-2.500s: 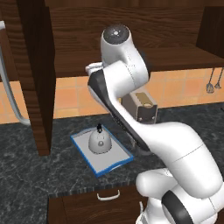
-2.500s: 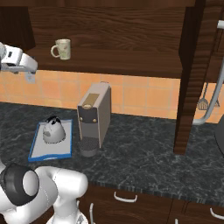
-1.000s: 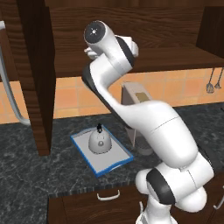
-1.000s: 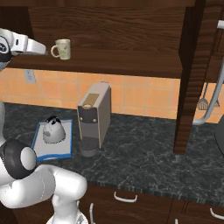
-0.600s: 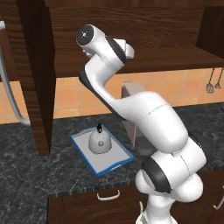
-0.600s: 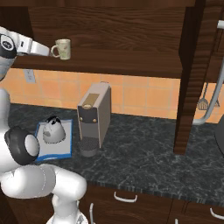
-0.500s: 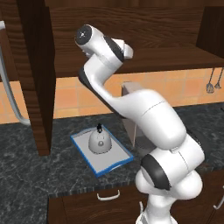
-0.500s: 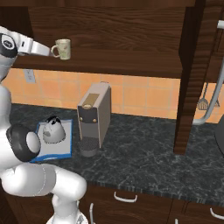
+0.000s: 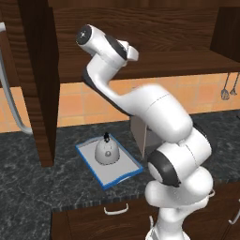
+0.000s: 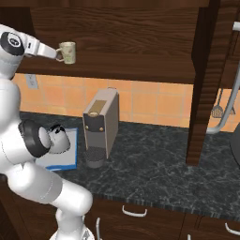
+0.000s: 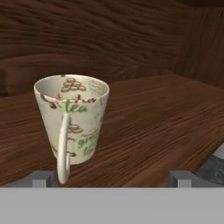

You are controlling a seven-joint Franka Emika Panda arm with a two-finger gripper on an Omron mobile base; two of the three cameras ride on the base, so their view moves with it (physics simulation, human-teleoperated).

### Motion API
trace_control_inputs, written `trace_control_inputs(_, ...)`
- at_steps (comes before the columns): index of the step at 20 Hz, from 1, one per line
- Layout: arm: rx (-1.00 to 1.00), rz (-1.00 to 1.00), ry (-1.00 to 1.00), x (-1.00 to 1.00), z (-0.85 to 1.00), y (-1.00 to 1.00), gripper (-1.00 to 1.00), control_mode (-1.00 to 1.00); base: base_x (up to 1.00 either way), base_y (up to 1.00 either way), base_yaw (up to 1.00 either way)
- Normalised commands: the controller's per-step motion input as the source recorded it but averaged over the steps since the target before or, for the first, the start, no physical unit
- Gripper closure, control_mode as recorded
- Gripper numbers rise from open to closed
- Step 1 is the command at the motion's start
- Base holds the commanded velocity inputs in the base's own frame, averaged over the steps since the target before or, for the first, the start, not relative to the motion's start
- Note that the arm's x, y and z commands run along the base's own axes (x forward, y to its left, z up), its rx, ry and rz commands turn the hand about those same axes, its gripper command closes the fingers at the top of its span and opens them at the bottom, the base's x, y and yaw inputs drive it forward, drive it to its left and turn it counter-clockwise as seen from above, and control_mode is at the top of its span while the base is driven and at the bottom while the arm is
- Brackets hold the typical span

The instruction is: Pick the kettle from the counter and place it on the tray. Then pick the mug from the cabinet and place it on the tray. Then close the cabinet doors.

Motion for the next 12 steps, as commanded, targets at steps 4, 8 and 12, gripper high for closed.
trace_control_inputs(4, 0.01, -0.05, 0.00, 0.24, 0.00, 0.00, -1.00, -1.00, 0.00, 0.00, 0.00)
trace_control_inputs(8, 0.01, -0.05, 0.00, 0.27, -0.01, 0.00, -1.00, -1.00, 0.00, 0.00, 0.00)
trace_control_inputs(12, 0.01, -0.07, -0.02, 0.20, -0.04, 0.04, -1.00, -1.00, 0.00, 0.00, 0.00)
